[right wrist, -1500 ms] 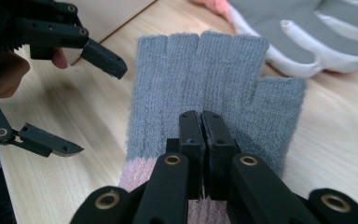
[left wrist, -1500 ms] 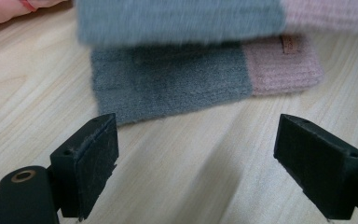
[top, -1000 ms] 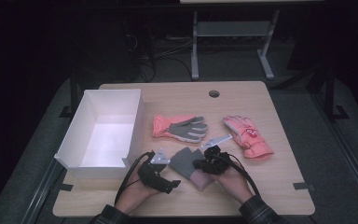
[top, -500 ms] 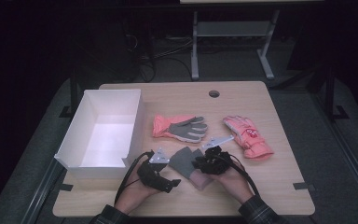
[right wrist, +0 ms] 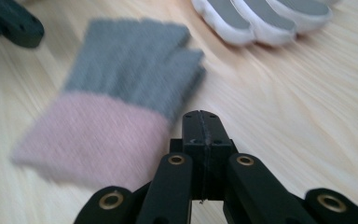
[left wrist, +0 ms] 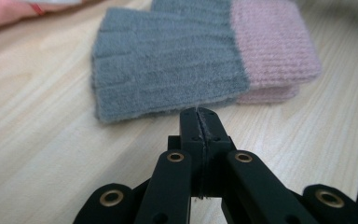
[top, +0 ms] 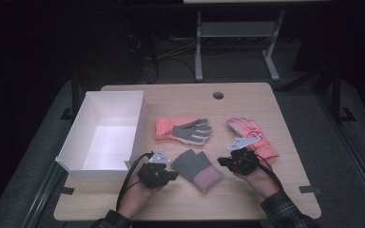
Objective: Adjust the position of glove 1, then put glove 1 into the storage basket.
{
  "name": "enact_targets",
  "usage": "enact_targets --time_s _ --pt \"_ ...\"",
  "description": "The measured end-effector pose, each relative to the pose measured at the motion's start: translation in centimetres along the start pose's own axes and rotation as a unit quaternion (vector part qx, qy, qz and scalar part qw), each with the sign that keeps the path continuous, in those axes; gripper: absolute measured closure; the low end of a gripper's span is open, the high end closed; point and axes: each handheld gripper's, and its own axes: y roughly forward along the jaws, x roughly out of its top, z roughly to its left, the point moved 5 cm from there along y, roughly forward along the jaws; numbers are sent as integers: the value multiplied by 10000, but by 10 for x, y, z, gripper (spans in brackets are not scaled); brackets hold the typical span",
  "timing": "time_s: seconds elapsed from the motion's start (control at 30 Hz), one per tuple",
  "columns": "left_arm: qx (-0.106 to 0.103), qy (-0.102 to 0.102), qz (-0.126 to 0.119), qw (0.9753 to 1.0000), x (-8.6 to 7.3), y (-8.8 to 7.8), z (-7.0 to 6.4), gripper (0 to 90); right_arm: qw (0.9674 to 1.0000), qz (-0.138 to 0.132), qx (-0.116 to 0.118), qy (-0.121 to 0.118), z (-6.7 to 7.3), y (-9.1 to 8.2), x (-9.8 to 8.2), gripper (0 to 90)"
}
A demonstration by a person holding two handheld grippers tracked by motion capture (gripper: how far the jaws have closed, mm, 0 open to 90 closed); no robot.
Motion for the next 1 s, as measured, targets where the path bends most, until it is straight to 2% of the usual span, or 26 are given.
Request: enact_targets --time_s 0.17,0.33,0.43,0.77,1.0 --pt "82 24 158 9998 6 13 1 896 9997 136 215 -29 -4 0 -17 900" --pt "129 5 169 9998 14 23 3 896 9993 277 230 -137 -1 3 -21 900" --pt "150 25 219 9996 20 28 6 895 9992 291 249 -120 1 3 -24 900" --pt "92 -67 207 9997 27 35 11 895 9981 404 398 -223 17 5 -28 900" --pt "-65 -44 240 9997 33 41 15 895 9971 412 601 -229 34 1 -36 900"
